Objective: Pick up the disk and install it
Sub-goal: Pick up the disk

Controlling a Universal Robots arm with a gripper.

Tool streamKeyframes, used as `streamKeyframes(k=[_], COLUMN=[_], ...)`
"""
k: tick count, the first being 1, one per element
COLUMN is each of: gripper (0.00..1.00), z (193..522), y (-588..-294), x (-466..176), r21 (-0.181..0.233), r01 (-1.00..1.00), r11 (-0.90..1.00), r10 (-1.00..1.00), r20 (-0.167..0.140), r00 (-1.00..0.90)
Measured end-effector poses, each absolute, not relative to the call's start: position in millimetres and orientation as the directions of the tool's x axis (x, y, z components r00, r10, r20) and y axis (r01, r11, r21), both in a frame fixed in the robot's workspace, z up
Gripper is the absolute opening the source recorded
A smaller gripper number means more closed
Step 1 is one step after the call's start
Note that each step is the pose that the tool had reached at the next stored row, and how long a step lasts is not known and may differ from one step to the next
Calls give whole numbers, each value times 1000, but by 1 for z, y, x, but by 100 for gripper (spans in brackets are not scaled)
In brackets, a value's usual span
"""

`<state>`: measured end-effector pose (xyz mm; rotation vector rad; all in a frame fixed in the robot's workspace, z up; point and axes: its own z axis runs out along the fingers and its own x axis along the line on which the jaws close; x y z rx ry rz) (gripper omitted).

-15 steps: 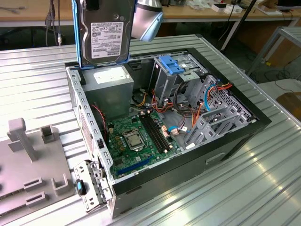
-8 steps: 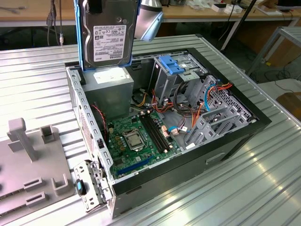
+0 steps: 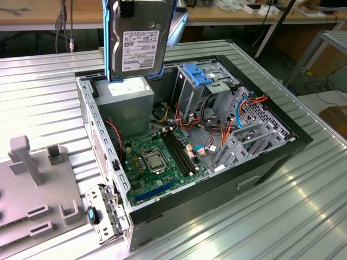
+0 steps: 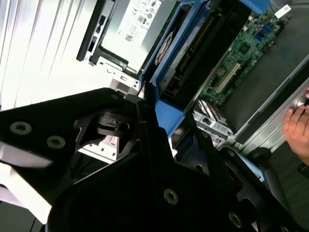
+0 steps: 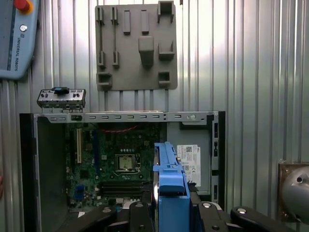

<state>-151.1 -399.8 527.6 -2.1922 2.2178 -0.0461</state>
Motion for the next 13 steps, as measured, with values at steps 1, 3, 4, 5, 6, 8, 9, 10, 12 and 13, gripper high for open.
streamKeyframes(k=[1,3,4,5,6,8,9,10,12,13], gripper=[37,37,37,37,37,37,37,37,37,37], z=[527,527,527,527,527,527,527,527,527,526], y=[-400,-402,-404,-406,-408,-413,-415,-416,-418,-418], x=[-150,-149,-148,-148,-147,-145,-143,-140,-131,-127], r21=[-37,-37,-37,-37,-37,-37,-37,-37,-37,-37], r01=[-999,-999,-999,-999,-999,-999,-999,-999,-999,-999], r11=[10,7,6,5,5,5,5,5,5,5], r10=[-1000,-1000,-1000,-1000,-1000,-1000,-1000,-1000,-1000,-1000], r20=[5,5,5,5,5,5,5,5,5,5], r00=[-11,-7,-6,-6,-6,-6,-5,-5,-5,-5])
